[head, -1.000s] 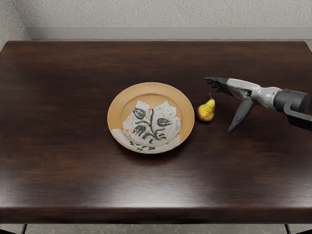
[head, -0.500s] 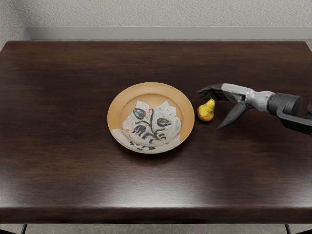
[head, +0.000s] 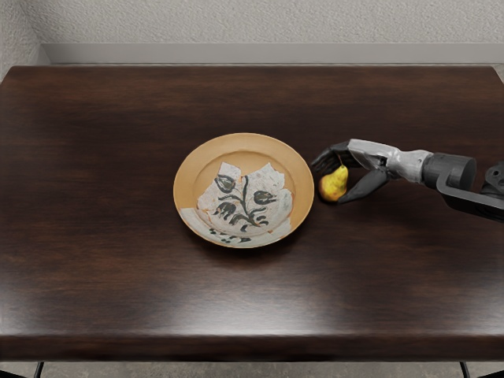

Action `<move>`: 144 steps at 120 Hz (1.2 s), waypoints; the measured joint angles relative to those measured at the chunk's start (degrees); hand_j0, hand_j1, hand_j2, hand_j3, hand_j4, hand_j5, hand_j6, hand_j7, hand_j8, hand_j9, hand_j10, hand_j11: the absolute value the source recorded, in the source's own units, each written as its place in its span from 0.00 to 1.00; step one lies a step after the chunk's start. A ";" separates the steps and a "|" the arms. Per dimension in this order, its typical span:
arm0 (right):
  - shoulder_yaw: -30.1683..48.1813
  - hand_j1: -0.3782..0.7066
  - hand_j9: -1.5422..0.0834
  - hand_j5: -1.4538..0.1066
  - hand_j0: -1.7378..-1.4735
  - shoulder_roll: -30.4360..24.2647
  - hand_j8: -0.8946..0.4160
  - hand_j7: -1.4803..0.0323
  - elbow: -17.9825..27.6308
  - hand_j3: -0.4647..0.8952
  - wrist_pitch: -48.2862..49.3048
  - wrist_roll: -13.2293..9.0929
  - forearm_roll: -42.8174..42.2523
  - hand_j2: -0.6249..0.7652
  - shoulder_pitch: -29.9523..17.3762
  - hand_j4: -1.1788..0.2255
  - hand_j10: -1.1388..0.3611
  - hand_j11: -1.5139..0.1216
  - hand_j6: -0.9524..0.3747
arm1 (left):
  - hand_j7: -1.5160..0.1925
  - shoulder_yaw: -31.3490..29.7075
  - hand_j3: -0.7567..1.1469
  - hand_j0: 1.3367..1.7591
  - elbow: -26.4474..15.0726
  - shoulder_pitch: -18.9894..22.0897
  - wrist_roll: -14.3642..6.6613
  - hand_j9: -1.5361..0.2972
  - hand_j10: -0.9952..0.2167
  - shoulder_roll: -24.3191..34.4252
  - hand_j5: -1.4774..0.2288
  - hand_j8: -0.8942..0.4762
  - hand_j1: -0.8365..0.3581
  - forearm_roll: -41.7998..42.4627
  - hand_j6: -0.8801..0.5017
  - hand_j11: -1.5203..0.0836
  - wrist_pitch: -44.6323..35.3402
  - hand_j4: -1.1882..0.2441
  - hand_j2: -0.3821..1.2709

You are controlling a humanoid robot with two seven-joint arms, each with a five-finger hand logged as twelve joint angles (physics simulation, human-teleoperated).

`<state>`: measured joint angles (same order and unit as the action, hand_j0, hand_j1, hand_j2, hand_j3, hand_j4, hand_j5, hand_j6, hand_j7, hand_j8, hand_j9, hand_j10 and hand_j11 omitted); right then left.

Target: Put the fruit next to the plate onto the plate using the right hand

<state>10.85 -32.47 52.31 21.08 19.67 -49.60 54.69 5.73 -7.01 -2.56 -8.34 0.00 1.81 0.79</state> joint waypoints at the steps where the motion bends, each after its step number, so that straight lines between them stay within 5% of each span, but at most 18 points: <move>1: 0.00 0.48 0.62 0.59 0.30 0.01 0.35 0.63 -0.01 0.34 -0.03 -0.01 0.00 0.39 -0.01 0.54 0.48 0.60 0.40 | 0.88 0.00 0.40 0.76 0.00 0.01 0.00 0.83 0.81 0.00 0.85 0.64 0.98 0.00 0.63 0.94 0.00 0.82 0.23; 40: -0.55 0.52 0.58 0.57 0.30 1.64 0.34 0.58 -2.12 0.34 -1.53 0.19 0.46 0.39 -1.27 0.48 0.44 0.56 0.36 | 0.88 0.02 0.40 0.76 0.02 0.01 0.01 0.83 0.81 0.00 0.85 0.64 0.98 -0.01 0.63 0.94 0.00 0.82 0.23; 66: -0.89 0.58 0.46 0.46 0.31 0.95 0.36 0.45 -2.55 0.34 0.52 1.07 0.43 0.64 -1.30 0.37 0.42 0.44 0.27 | 0.88 0.00 0.40 0.76 0.00 0.01 0.00 0.83 0.81 0.00 0.85 0.64 0.98 0.01 0.63 0.94 0.00 0.82 0.23; 99: -0.52 0.56 0.34 0.31 0.30 -1.37 0.43 0.38 -3.33 0.34 4.33 3.23 0.63 0.64 -0.78 0.37 0.45 0.32 0.30 | 0.88 -0.02 0.40 0.76 0.02 0.01 -0.01 0.83 0.81 0.00 0.85 0.64 0.98 0.00 0.63 0.94 0.00 0.82 0.23; 144: 1.19 0.60 0.33 0.28 0.30 -3.69 0.45 0.36 -3.23 0.34 11.88 6.63 1.54 0.69 4.50 0.35 0.46 0.30 0.34 | 0.88 -0.02 0.40 0.76 0.00 -0.01 -0.01 0.83 0.81 0.00 0.85 0.64 0.98 0.01 0.63 0.94 0.00 0.82 0.23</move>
<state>12.04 -36.16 49.08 32.96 26.30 -48.06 59.19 5.71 -7.01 -2.57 -8.35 0.00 1.81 0.79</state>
